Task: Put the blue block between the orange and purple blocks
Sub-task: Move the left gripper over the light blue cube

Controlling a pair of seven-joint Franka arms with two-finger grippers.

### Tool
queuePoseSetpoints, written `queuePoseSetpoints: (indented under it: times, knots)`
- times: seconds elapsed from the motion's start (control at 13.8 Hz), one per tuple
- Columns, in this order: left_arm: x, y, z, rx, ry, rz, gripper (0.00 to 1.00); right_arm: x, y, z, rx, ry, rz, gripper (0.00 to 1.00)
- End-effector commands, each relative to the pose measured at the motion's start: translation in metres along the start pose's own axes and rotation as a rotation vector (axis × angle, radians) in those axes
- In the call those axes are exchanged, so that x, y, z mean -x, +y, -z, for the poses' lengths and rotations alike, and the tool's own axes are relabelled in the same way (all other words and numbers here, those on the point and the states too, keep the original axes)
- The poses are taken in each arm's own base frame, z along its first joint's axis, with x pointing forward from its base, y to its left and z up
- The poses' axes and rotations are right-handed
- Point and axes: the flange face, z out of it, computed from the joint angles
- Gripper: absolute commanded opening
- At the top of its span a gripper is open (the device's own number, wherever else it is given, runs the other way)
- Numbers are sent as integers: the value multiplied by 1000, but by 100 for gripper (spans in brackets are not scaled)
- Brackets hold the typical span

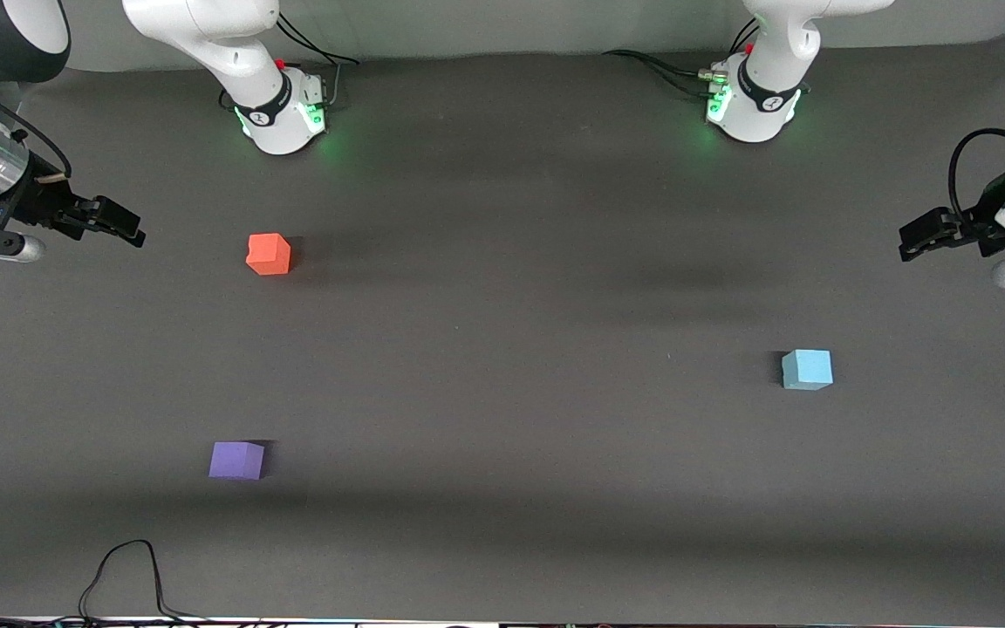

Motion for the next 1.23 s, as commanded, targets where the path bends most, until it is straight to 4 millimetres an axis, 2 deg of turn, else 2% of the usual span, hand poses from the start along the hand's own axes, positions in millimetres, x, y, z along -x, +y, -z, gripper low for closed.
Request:
queuePoseSetpoints:
  times: [0.0, 0.14, 0.43, 0.65, 0.79, 1.01, 1.16]
  knots:
    - [-3, 1, 6, -4, -9, -2, 100, 5, 1, 0, -14, 14, 7, 100]
    - [-11, -1, 9, -2, -5, 15, 100, 4, 1, 0, -14, 16, 7, 100]
    - [-9, -4, 8, -4, -23, 8, 100, 1, 0, -4, -13, 19, 7, 100]
    - [-9, 2, -1, -19, -47, 9, 100, 1, 1, -5, -15, 20, 4, 100]
    - [-15, 1, -36, -6, -39, 17, 100, 2, 0, -4, -23, 21, 4, 100]
    - [-14, 11, -118, 1, -31, -3, 100, 2, 1, -3, -23, 24, 5, 100]
    - [-18, 15, -164, 1, -30, -27, 100, -1, 0, -1, -23, 35, 5, 100]
